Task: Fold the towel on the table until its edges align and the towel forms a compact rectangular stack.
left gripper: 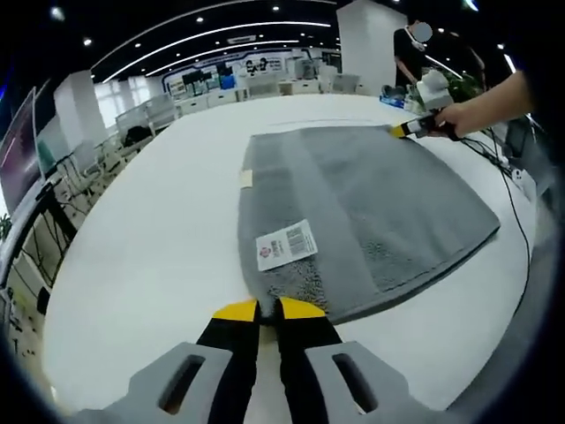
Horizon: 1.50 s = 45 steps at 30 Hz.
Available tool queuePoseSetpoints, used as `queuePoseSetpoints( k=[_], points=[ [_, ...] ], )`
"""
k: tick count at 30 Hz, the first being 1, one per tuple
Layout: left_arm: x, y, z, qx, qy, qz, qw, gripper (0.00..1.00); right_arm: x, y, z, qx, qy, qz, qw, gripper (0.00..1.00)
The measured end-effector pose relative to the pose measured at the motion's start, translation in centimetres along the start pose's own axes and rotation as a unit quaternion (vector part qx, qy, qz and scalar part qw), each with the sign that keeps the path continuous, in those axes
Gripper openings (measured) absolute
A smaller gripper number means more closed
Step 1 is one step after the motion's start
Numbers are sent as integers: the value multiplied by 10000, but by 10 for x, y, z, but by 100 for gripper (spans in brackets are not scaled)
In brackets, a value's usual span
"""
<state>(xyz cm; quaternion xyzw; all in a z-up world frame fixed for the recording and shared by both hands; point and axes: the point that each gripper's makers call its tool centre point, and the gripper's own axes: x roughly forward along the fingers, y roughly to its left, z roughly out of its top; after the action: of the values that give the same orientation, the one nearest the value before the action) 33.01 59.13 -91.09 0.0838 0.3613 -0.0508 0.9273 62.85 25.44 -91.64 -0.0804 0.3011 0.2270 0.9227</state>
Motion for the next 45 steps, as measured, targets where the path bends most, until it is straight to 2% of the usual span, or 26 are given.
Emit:
queuePoseSetpoints(
  k=[3,7,9,10,12,18,19,20,21,28,30,32,35,38,42,44,45],
  points=[
    [-4,-23,-1,107,100,-184,9997,7,-10,-11,-6,11,47,-76,10000,6],
    [-9,-56,-2,-7,116,-379,9992,7,-26,-30,-17,-42,152,-150,9998,6],
    [-11,-74,-1,382,152,-655,9970,7,-33,-42,-22,-10,171,-209,9996,6],
    [-11,-76,-1,632,254,-691,9953,7,-37,-48,-25,-55,219,-232,9995,6],
    [-8,-83,2,803,265,-841,9929,7,-40,-58,-29,-183,346,-224,9990,6],
    [-7,-101,4,905,287,-1124,9891,7,-43,-72,-31,-192,497,-210,9984,6],
    [-6,-103,4,1002,312,-1156,9877,7,-42,-72,-31,-179,482,-160,9985,6],
    [-5,-104,6,1330,304,-1160,9838,7,-41,-72,-30,-178,483,-163,9985,6],
    [-4,-106,8,1456,258,-1203,9817,7,-40,-73,-30,-163,476,-161,9986,6],
    [-3,-106,8,1235,214,-1294,9836,7,-38,-75,-29,133,510,-191,9984,6],
    [-2,-106,9,1233,257,-1301,9835,8,-41,-74,-31,466,598,-234,9969,7],
    [-2,-106,9,1258,325,-1290,9831,8,-43,-74,-30,591,625,-266,9959,8],
    [-3,-105,8,1018,414,-1161,9871,8,-50,-71,-33,368,749,-263,9962,8],
    [-4,-106,8,1077,421,-1077,9874,8,-59,-73,-31,392,723,-209,9964,9],
    [-5,-106,8,1008,414,-1016,9888,8,-73,-73,-23,1066,448,-226,9930,11],
    [-6,-106,9,1011,390,-1005,9890,8,-78,-68,-19,1215,340,-96,9920,12],
    [-6,-105,9,1020,379,-999,9890,9,-81,-68,-19,1147,361,-92,9927,13]
  ],
)
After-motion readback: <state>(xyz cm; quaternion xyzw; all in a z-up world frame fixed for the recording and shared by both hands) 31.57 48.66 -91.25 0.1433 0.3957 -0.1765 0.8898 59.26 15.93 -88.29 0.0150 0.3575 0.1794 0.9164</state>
